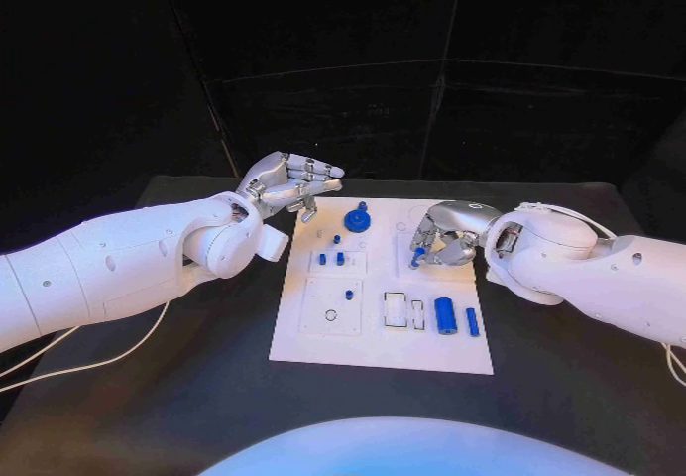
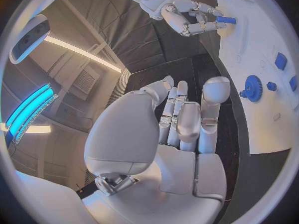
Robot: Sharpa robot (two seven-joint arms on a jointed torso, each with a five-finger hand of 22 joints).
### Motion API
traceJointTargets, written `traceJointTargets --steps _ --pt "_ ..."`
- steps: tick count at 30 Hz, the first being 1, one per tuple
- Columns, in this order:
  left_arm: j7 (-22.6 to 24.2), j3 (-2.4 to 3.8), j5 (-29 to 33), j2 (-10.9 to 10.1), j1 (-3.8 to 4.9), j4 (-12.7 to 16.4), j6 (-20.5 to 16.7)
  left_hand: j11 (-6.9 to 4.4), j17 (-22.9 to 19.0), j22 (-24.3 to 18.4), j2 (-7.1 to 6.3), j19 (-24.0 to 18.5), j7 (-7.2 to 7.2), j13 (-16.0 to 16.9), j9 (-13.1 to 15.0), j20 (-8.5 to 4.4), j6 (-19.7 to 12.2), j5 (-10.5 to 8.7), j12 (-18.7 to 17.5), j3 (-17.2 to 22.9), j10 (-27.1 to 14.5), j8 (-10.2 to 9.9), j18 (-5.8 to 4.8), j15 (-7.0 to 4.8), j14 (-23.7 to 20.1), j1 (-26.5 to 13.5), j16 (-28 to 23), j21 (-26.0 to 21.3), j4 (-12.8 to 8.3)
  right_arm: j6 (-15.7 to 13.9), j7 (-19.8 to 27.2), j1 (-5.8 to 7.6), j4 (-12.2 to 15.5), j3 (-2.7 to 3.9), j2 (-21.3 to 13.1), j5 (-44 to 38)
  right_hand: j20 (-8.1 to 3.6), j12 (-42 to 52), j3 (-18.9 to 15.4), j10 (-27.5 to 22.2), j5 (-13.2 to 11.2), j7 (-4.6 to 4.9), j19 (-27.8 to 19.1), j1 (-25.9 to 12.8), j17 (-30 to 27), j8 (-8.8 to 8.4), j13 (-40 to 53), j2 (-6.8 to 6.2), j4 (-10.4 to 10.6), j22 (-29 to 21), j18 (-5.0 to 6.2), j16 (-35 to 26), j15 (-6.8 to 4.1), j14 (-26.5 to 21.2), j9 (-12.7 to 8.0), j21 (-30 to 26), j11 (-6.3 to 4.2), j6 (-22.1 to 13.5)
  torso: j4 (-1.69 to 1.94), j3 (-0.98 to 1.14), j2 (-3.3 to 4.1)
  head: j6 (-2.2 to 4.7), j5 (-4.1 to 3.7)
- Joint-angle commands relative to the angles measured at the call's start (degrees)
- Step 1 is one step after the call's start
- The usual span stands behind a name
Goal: Assemble the parts on the task board
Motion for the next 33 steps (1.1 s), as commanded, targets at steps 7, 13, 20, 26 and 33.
traceJointTargets --steps 7,13,20,26,33 --pt "0.3 0.05 0.2 0.1 0.08 -0.2 0.6 0.36 -0.1 0.0 0.59 -0.5 0.40 0.1 -0.1 -0.09 0.1 0.29 -0.2 -0.4 0.2 0.1 1.05 0.04 -0.4 0.0 -0.2 -0.2 0.0 -6.4 4.2 0.15 5.9 0.07 -1.1 8.3 0.05 -0.5 0.7 0.3 0.6 0.14 0.3 0.1 0.2 0.01 0.0 0.12 -0.1 0.0 0.06 0.5 -0.29 1.9 0.0 0.3 -0.14 0.4 -0.04 0.06 0.06 0.31 0.36" --pt "0.3 0.05 0.2 0.2 0.08 -0.4 0.6 0.36 -0.1 0.0 0.59 -0.5 0.40 0.1 -0.1 -0.09 0.1 0.29 -0.2 -0.4 0.2 0.1 1.05 0.04 -0.4 0.0 -0.2 -0.2 0.0 -7.6 6.6 0.06 8.2 0.05 1.3 7.8 0.04 -0.6 0.8 0.3 0.7 0.16 0.3 0.2 0.3 -0.05 0.0 0.08 -0.2 0.0 0.05 0.6 -0.28 1.9 0.0 0.3 -0.11 0.3 0.09 -0.01 0.04 0.23 0.58" --pt "0.4 0.05 0.2 0.4 0.08 -0.6 0.6 0.36 -0.1 0.0 0.59 -0.5 0.40 0.1 -0.1 -0.09 0.1 0.29 -0.2 -0.4 0.2 0.1 1.05 0.04 -0.4 0.0 -0.2 -0.2 0.0 -8.0 8.5 -1.66 8.2 0.03 5.5 4.2 0.04 -0.7 0.9 0.3 0.8 0.18 0.4 0.2 0.4 -0.09 -0.1 0.02 -0.3 0.1 0.03 0.6 -0.27 1.9 -0.1 0.4 -0.10 0.3 0.07 -0.06 0.10 0.05 1.22" --pt "0.4 0.05 0.2 0.6 0.09 -0.7 0.5 0.36 -0.1 0.0 0.59 -0.5 0.40 0.1 -0.1 -0.09 0.1 0.29 -0.2 -0.4 0.2 0.1 1.05 0.04 -0.4 0.0 -0.2 -0.2 0.0 -6.7 9.6 -3.63 6.2 -0.26 10.2 0.8 0.04 -0.8 0.9 0.2 0.8 0.22 0.3 0.3 0.5 -0.14 -0.1 -0.05 -0.3 0.0 0.04 0.6 -0.26 1.9 -0.1 0.3 -0.07 0.3 0.10 -0.06 0.16 -0.37 1.77" --pt "0.4 0.05 0.2 0.9 0.09 -0.8 0.6 0.36 -0.1 0.0 0.59 -0.5 0.40 0.1 -0.1 -0.09 0.1 0.29 -0.2 -0.4 0.2 0.1 1.05 0.04 -0.4 0.0 -0.2 -0.2 0.0 -5.1 9.3 -4.56 3.8 -2.28 12.7 -1.7 0.04 -0.9 1.0 0.2 0.9 0.24 0.2 0.3 0.4 -0.17 -0.1 -0.09 -0.3 -0.1 0.07 0.6 -0.24 1.9 -0.1 0.3 -0.04 0.3 0.01 0.00 0.09 -0.76 2.17"
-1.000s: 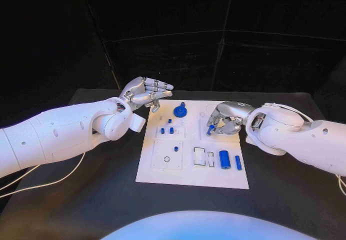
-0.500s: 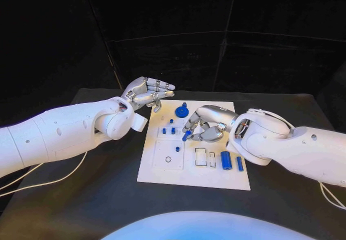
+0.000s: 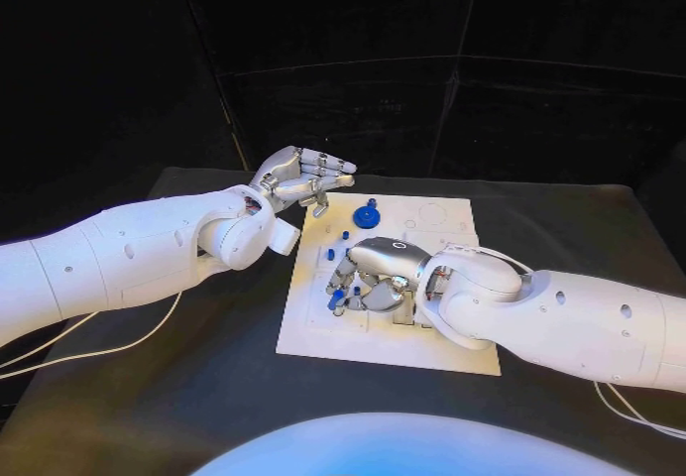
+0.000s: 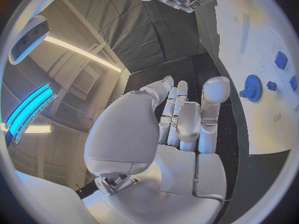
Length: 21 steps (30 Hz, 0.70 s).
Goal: Assemble the parts on the task board
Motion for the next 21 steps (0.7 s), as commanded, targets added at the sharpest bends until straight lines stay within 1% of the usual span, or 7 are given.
traceJointTargets --steps 1,6,11,21 --pt "0.4 0.05 0.2 0.1 0.09 -0.1 0.5 0.36 -0.1 0.0 0.59 -0.5 0.40 0.1 -0.1 -0.09 0.1 0.29 -0.2 -0.4 0.2 0.1 1.05 0.04 -0.4 0.0 -0.2 -0.2 0.0 1.3 0.9 -0.22 -1.2 -0.33 0.8 -3.7 0.04 -0.2 0.3 0.2 0.3 0.13 0.2 0.3 0.0 0.15 -0.1 -0.08 0.0 -0.1 0.07 0.3 -0.25 1.9 0.0 0.3 -0.04 0.2 -0.08 0.07 -0.02 -0.21 0.26" --pt "0.4 0.05 0.2 0.2 0.09 -0.1 0.6 0.36 -0.1 0.0 0.59 -0.5 0.40 0.1 -0.1 -0.09 0.1 0.29 -0.2 -0.4 0.2 0.1 1.05 0.04 -0.4 0.0 -0.2 -0.2 0.0 1.8 0.5 -0.87 -2.3 -0.70 1.5 -4.6 0.04 -0.2 0.3 0.2 0.3 0.13 0.2 0.3 0.0 0.15 -0.1 -0.08 0.0 -0.1 0.07 0.3 -0.25 1.9 0.0 0.3 -0.04 0.2 -0.04 0.08 0.03 -0.31 0.45" --pt "0.3 0.05 0.2 0.3 0.09 -0.2 0.6 0.36 -0.1 0.0 0.59 -0.5 0.40 0.1 -0.1 -0.09 0.1 0.29 -0.2 -0.4 0.2 0.1 1.05 0.04 -0.4 0.0 -0.2 -0.2 0.0 2.3 0.1 -1.18 -2.9 -0.83 1.9 -5.4 0.04 -0.2 0.3 0.2 0.3 0.13 0.2 0.3 0.0 0.14 -0.1 -0.09 0.0 -0.1 0.07 0.3 -0.24 1.9 0.0 0.3 -0.04 0.2 -0.10 0.09 0.02 -0.39 0.54" --pt "0.3 0.05 0.2 0.4 0.08 -0.4 0.7 0.36 -0.1 0.0 0.59 -0.5 0.40 0.1 -0.1 -0.09 0.1 0.29 -0.2 -0.4 0.2 0.1 1.05 0.04 -0.4 0.0 -0.2 -0.2 0.0 1.0 -2.0 -1.28 -3.2 -0.86 1.8 -7.2 0.05 -0.3 0.4 0.2 0.3 0.18 0.2 0.2 -0.2 0.10 -0.1 -0.15 0.0 -0.2 0.08 0.3 -0.22 1.9 0.0 0.2 0.00 0.2 -0.12 0.07 -0.02 -0.48 0.58"
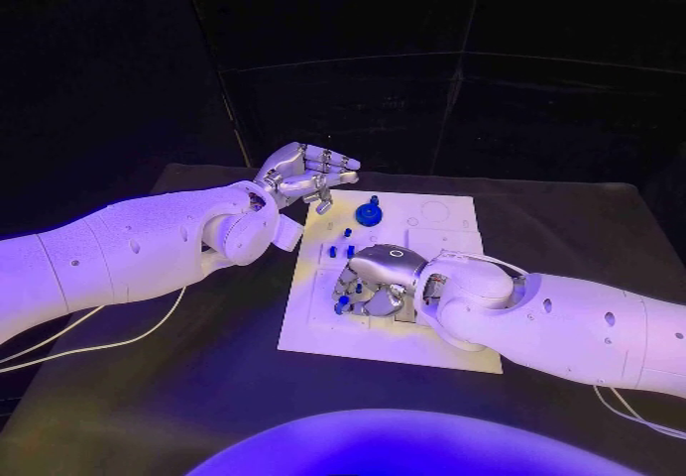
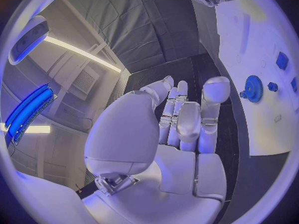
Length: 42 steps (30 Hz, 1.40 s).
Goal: Assemble the parts on the task board
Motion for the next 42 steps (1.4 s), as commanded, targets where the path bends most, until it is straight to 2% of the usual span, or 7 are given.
traceJointTargets --steps 1,10,27,31,36,39,42 --pt "0.3 0.05 0.2 0.1 0.08 0.0 0.6 0.36 -0.1 0.0 0.59 -0.5 0.41 0.1 -0.1 -0.09 0.1 0.29 -0.2 -0.4 0.2 0.1 1.05 0.04 -0.4 0.0 -0.2 -0.2 0.0 -0.5 -1.5 0.05 0.0 0.01 0.0 -2.1 0.05 -0.3 0.4 0.2 0.3 0.14 0.2 0.2 -0.1 0.36 -0.1 -0.14 0.0 0.0 0.07 0.3 -0.22 1.9 0.1 0.2 0.00 0.3 0.00 -0.02 -0.02 -0.03 0.00" --pt "0.3 0.04 0.2 0.1 0.07 -0.1 0.7 0.36 -0.1 0.0 0.59 -0.5 0.41 0.1 -0.1 -0.09 0.1 0.29 -0.2 -0.4 0.2 0.1 1.05 0.04 -0.4 0.0 -0.2 -0.2 0.0 -0.7 -3.0 0.04 0.0 0.01 0.1 -3.4 0.05 -0.3 0.4 0.2 0.3 0.14 0.2 0.2 0.0 0.36 -0.1 -0.15 0.0 0.1 0.06 0.3 -0.21 1.9 0.1 0.3 0.00 0.3 0.04 -0.05 -0.01 -0.08 -0.03" --pt "0.2 0.04 0.2 0.0 0.07 0.2 0.9 0.36 -0.1 0.0 0.59 -0.5 0.41 0.1 -0.1 -0.09 0.1 0.29 -0.2 -0.4 0.2 0.1 1.05 0.04 -0.4 0.0 -0.2 -0.2 0.0 1.3 -5.6 -0.07 -0.4 0.01 1.7 -5.8 0.08 -0.5 0.4 0.2 0.2 0.19 0.1 0.0 -0.1 0.29 -0.1 -0.29 0.1 0.0 0.07 0.3 -0.17 1.9 0.1 0.2 0.06 0.3 0.05 -0.10 -0.06 -0.35 -0.04" --pt "0.1 0.04 0.2 0.0 0.07 0.2 0.9 0.36 -0.1 0.0 0.59 -0.5 0.41 0.1 -0.1 -0.09 0.1 0.29 -0.2 -0.4 0.2 0.1 1.05 0.04 -0.4 0.0 -0.2 -0.2 0.0 2.9 -5.8 -0.10 -0.4 0.01 2.1 -6.0 0.15 -0.8 0.3 0.1 -0.1 0.30 0.0 -0.4 -0.1 0.06 -0.1 -0.72 0.2 -0.2 0.10 0.3 -0.07 1.9 0.0 0.1 0.17 0.1 0.03 -0.08 -0.04 -0.35 0.02" --pt "0.1 0.04 0.2 0.0 0.07 0.3 0.9 0.36 -0.1 0.0 0.59 -0.5 0.41 0.1 -0.1 -0.09 0.1 0.29 -0.2 -0.4 0.2 0.1 1.05 0.04 -0.4 0.0 -0.2 -0.2 0.0 4.8 -7.2 -0.12 -0.5 0.00 2.6 -6.1 0.77 -2.8 -0.2 -2.5 -0.2 1.39 -1.0 -2.2 -0.8 -1.35 -0.4 -2.17 1.1 -1.5 0.26 0.0 0.81 1.6 -0.6 -0.7 1.28 -2.3 0.02 -0.06 -0.02 -0.35 0.00" --pt "0.1 0.04 0.2 0.0 0.07 0.3 0.9 0.36 -0.1 0.0 0.59 -0.5 0.41 0.1 -0.1 -0.09 0.1 0.29 -0.2 -0.4 0.2 0.1 1.05 0.04 -0.4 0.0 -0.2 -0.2 0.0 4.1 -8.1 -0.13 -0.5 0.00 2.7 -6.4 1.25 -3.5 -0.9 -4.3 -0.2 1.63 -1.7 -2.9 -0.9 -1.55 -0.4 -3.15 1.5 -2.6 0.50 0.0 1.28 1.5 -0.8 -1.4 1.78 -4.8 0.02 -0.07 -0.04 -0.36 -0.04" --pt "-0.1 0.04 0.2 0.0 0.07 0.3 1.1 0.36 -0.1 0.0 0.59 -0.5 0.41 0.1 -0.1 -0.09 0.1 0.29 -0.2 -0.4 0.2 0.1 1.05 0.04 -0.4 0.0 -0.2 -0.2 0.0 2.3 -9.1 -0.17 -0.4 -0.01 2.6 -7.2 1.64 -3.5 -1.9 -6.3 0.3 1.81 -2.3 -3.0 -1.6 -1.59 -0.3 -3.93 1.6 -3.4 0.70 -0.3 1.60 1.2 -0.9 -1.9 2.12 -9.0 0.02 -0.07 -0.04 -0.36 -0.04"
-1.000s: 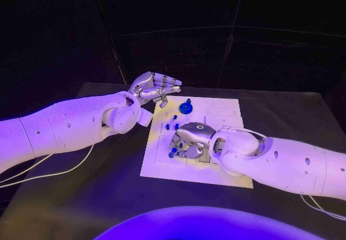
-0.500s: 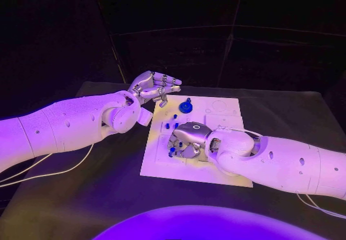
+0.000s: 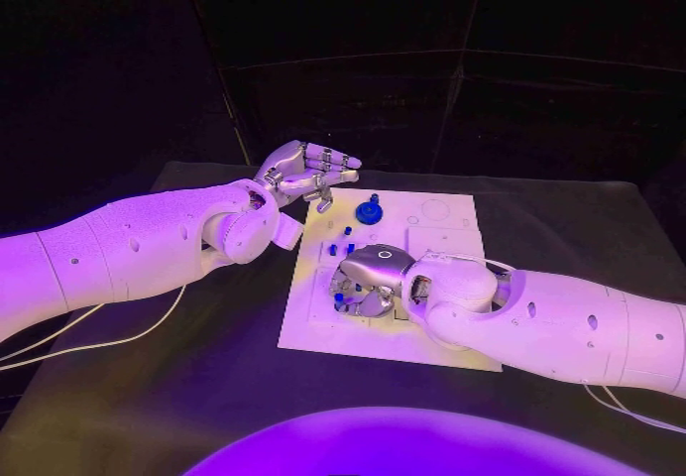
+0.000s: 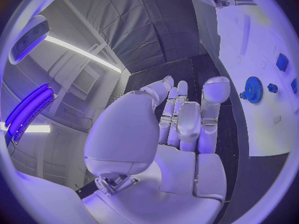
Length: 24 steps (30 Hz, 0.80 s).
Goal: Assemble the parts on the task board
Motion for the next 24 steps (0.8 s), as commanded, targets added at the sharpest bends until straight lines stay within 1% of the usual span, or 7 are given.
traceJointTargets --steps 1,10,13,16,19,20,24 --pt "0.0 0.05 0.2 0.0 0.08 0.1 0.8 0.36 -0.1 0.0 0.59 -0.5 0.40 0.1 -0.1 -0.09 0.1 0.29 -0.2 -0.4 0.2 0.1 1.05 0.04 -0.4 0.0 -0.2 -0.2 0.0 -1.1 -2.4 0.02 0.2 0.02 -0.1 -1.6 0.16 -0.1 -1.0 -1.3 0.4 0.05 -0.3 0.1 -0.3 -0.28 0.1 -0.88 -0.1 -0.3 0.72 -0.3 0.53 1.2 -0.1 -0.3 0.14 -3.0 -0.04 0.02 -0.01 0.02 -0.07" --pt "-0.2 0.05 0.2 0.1 0.08 0.0 1.0 0.34 -0.2 -0.2 0.65 -0.5 0.38 0.1 -0.1 -0.09 0.1 0.29 -0.2 -0.6 0.2 0.2 1.08 0.03 -0.5 0.0 -0.2 -0.4 0.0 -5.6 -2.5 -0.15 1.0 0.02 -0.4 -2.0 0.23 1.0 -4.1 -4.6 0.9 -0.15 -0.6 -0.1 -0.9 -0.12 0.2 -1.24 0.3 -1.0 0.85 -0.6 0.52 1.0 0.1 -0.8 0.12 -5.9 -0.03 0.02 0.00 0.05 -0.15" --pt "-0.2 0.05 0.2 0.1 0.08 0.0 1.0 0.34 -0.2 -0.2 0.65 -0.5 0.38 0.1 -0.1 -0.09 0.1 0.29 -0.2 -0.6 0.2 0.2 1.08 0.03 -0.5 0.0 -0.2 -0.4 0.0 -7.3 -2.8 -0.21 1.4 0.02 -0.7 -2.1 0.34 1.5 -6.9 -7.2 0.9 -1.19 -1.9 -0.6 -3.2 -0.33 0.2 -1.48 0.9 -3.5 1.25 -1.8 0.67 0.4 -0.1 -2.4 0.34 -11.6 -0.05 0.05 -0.01 0.12 -0.19" --pt "-0.2 0.05 0.2 0.0 0.08 0.0 1.0 0.34 -0.2 -0.2 0.65 -0.5 0.38 0.1 -0.1 -0.09 0.1 0.29 -0.2 -0.6 0.2 0.2 1.08 0.03 -0.5 0.0 -0.2 -0.4 0.0 -9.0 -2.8 -0.26 2.0 0.02 -1.4 -2.0 0.39 3.1 -9.4 -8.3 1.0 -1.52 -1.9 -0.3 -3.7 -0.39 0.4 -1.11 1.4 -3.9 1.29 -2.1 0.71 0.4 -0.1 -2.7 0.34 -14.1 -0.03 0.05 -0.01 0.18 -0.26" --pt "-0.2 0.05 0.2 -0.1 0.08 0.0 1.0 0.34 -0.2 -0.2 0.65 -0.5 0.38 0.1 -0.1 -0.09 0.1 0.29 -0.2 -0.6 0.2 0.2 1.08 0.03 -0.5 0.0 -0.2 -0.4 0.0 -11.2 -1.7 -0.28 3.4 0.02 -3.2 -0.4 0.29 4.6 -11.1 -8.3 1.3 -0.99 -1.7 0.0 -3.7 -0.05 0.5 -0.60 1.8 -3.9 1.30 -2.2 0.57 0.5 0.1 -2.8 0.20 -12.3 -0.02 0.02 -0.08 0.23 -0.36" --pt "-0.2 0.05 0.2 -0.1 0.08 0.0 1.0 0.34 -0.2 -0.2 0.65 -0.5 0.38 0.1 -0.1 -0.09 0.1 0.29 -0.2 -0.6 0.2 0.2 1.08 0.03 -0.5 0.0 -0.2 -0.4 0.0 -12.2 -0.9 -0.28 4.1 0.03 -4.1 0.7 0.23 5.6 -11.6 -7.7 1.6 -0.29 -1.5 0.2 -3.5 0.57 0.7 -0.28 2.0 -3.8 1.26 -2.0 0.48 0.6 0.5 -2.7 0.02 -9.4 -0.01 0.00 -0.12 0.28 -0.43" --pt "-0.2 0.04 0.2 -0.4 0.08 0.0 0.9 0.34 -0.2 -0.2 0.65 -0.5 0.38 0.1 -0.1 -0.09 0.1 0.29 -0.2 -0.6 0.2 0.2 1.08 0.03 -0.5 0.0 -0.2 -0.4 0.0 -18.7 3.6 -0.21 8.6 0.08 -9.7 7.5 0.44 8.7 -12.6 -5.2 2.4 1.02 -2.5 0.7 -4.6 1.80 1.3 0.95 2.6 -5.3 1.46 -2.7 0.86 0.3 1.0 -3.8 0.62 -5.6 0.04 -0.03 -0.18 0.93 -1.54"
